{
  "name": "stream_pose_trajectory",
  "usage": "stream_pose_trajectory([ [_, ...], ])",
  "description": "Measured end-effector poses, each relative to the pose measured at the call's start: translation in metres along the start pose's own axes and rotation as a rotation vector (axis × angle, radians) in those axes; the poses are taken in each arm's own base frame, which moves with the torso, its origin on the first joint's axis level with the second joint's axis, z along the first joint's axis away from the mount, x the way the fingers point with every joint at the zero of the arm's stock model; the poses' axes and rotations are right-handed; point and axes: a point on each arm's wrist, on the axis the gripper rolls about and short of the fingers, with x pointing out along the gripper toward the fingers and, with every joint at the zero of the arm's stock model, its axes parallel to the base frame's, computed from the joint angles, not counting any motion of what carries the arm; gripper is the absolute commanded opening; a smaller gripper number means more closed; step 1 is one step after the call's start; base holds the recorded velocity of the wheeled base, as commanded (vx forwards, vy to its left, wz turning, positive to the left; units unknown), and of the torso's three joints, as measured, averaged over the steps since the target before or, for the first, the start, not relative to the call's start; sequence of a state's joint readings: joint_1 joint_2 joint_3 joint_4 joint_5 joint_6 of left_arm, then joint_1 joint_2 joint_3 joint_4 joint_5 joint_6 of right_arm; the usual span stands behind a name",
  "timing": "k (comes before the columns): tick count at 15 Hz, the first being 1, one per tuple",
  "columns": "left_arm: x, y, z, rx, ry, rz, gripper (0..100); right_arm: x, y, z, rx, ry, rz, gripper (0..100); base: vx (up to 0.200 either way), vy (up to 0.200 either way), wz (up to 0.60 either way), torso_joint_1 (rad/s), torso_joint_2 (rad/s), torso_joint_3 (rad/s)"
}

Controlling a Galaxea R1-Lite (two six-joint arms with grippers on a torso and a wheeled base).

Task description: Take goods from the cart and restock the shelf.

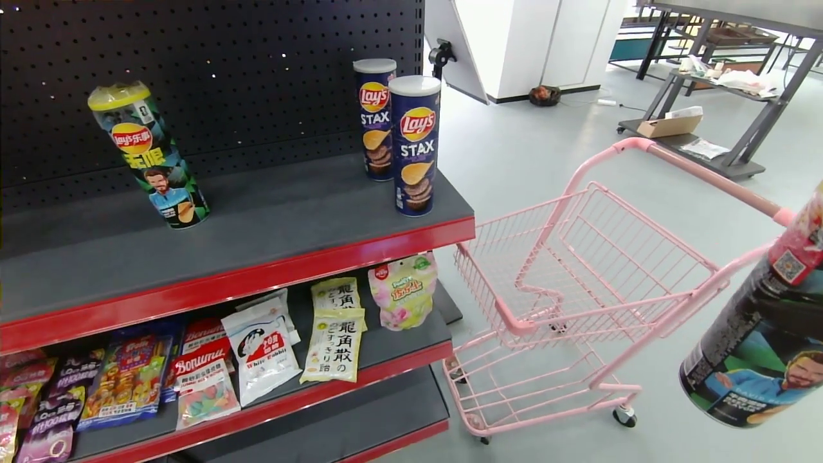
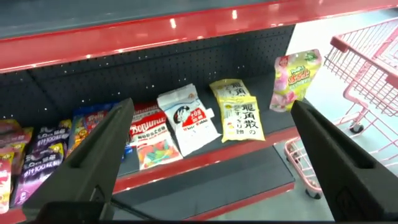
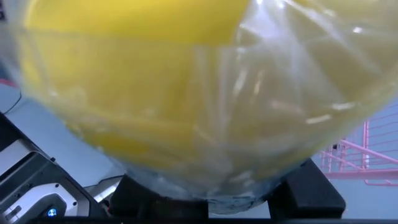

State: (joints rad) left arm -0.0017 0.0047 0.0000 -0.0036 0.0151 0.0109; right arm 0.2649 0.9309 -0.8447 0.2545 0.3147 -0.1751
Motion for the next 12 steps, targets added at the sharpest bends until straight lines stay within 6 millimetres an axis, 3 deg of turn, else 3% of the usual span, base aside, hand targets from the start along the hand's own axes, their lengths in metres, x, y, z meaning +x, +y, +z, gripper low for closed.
stream_pose_trajectory([
  [7, 0.0, 0.0, 0.0, 0.0, 0.0, 0.0, 100, 0.0022, 0.0, -0.0008, 0.002, 0.008, 0.009, 0, 0.0, 0.0, 0.6, 0.005, 0.0, -0.002],
  [12, 0.0, 0.0, -0.0001, -0.002, 0.001, -0.001, 100, 0.0055, 0.0015, -0.0058, -0.002, 0.017, 0.078, 0, 0.0, 0.0, 0.0, 0.0, 0.0, 0.0],
])
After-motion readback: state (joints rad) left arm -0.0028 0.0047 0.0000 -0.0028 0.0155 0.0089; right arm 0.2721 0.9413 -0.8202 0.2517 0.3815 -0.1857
